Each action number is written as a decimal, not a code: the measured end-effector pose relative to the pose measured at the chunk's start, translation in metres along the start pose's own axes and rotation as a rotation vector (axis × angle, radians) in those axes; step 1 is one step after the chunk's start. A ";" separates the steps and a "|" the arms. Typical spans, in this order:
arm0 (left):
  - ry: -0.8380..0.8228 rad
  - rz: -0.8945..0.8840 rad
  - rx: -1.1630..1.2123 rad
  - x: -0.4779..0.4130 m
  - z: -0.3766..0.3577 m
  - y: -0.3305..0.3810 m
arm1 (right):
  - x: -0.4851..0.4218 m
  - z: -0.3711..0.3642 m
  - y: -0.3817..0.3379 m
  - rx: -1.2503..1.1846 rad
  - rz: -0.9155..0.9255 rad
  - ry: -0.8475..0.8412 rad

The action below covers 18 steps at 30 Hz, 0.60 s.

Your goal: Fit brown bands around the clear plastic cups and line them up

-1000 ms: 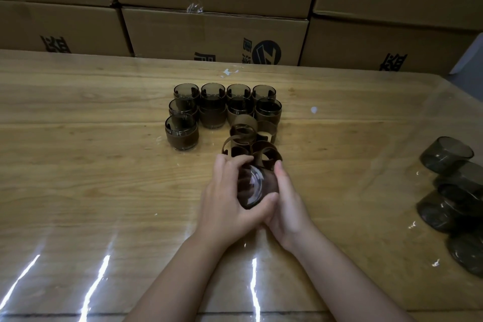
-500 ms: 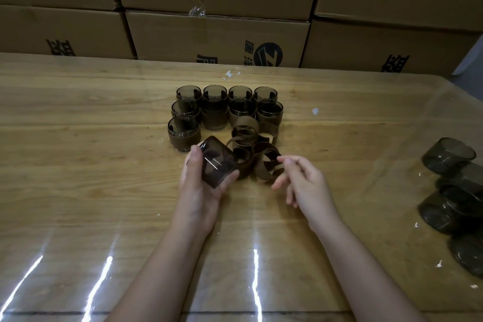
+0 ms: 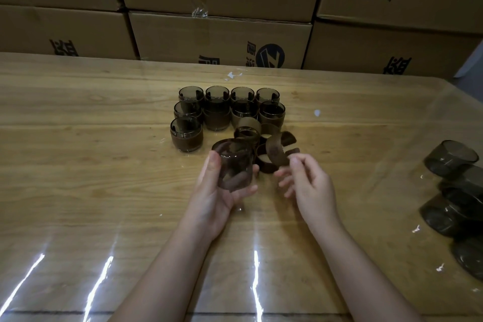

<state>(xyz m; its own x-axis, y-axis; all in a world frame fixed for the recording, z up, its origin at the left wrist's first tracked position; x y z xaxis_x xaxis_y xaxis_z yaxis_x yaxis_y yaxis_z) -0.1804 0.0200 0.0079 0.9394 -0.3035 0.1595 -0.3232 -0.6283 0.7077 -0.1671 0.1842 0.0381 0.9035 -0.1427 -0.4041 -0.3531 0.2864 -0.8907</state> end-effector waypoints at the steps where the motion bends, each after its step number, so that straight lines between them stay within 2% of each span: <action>1: -0.035 0.009 -0.015 0.000 -0.002 -0.001 | 0.001 0.001 -0.004 -0.046 0.027 0.024; 4: -0.121 0.030 -0.083 0.000 -0.007 -0.006 | 0.004 0.006 -0.008 -0.106 0.068 0.060; 6: -0.097 0.055 -0.169 0.000 -0.007 -0.010 | 0.004 0.007 -0.009 -0.071 0.097 0.042; 10: -0.024 0.025 -0.359 0.001 -0.008 -0.012 | 0.000 0.011 -0.030 0.225 0.372 0.008; 14: 0.044 -0.089 -0.617 0.006 -0.011 -0.007 | 0.005 0.010 -0.049 0.560 0.646 0.004; 18: 0.063 -0.127 -0.716 0.009 -0.015 -0.007 | 0.013 -0.001 -0.060 0.688 0.783 -0.049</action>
<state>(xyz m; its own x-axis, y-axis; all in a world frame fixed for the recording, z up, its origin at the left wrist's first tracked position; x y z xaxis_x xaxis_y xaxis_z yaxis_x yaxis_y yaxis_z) -0.1677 0.0325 0.0152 0.9763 -0.2045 0.0703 -0.0774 -0.0267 0.9966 -0.1347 0.1642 0.0864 0.4958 0.3496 -0.7950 -0.6438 0.7623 -0.0663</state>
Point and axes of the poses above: each hand's wrist, its own x-axis away from the middle knuckle, its own z-axis out of the back of the hand, y = z × x, the point moved 8 cm from there along -x, towards the middle knuckle, and after that the axes turned 10 degrees about z, right-handed, at the moved point
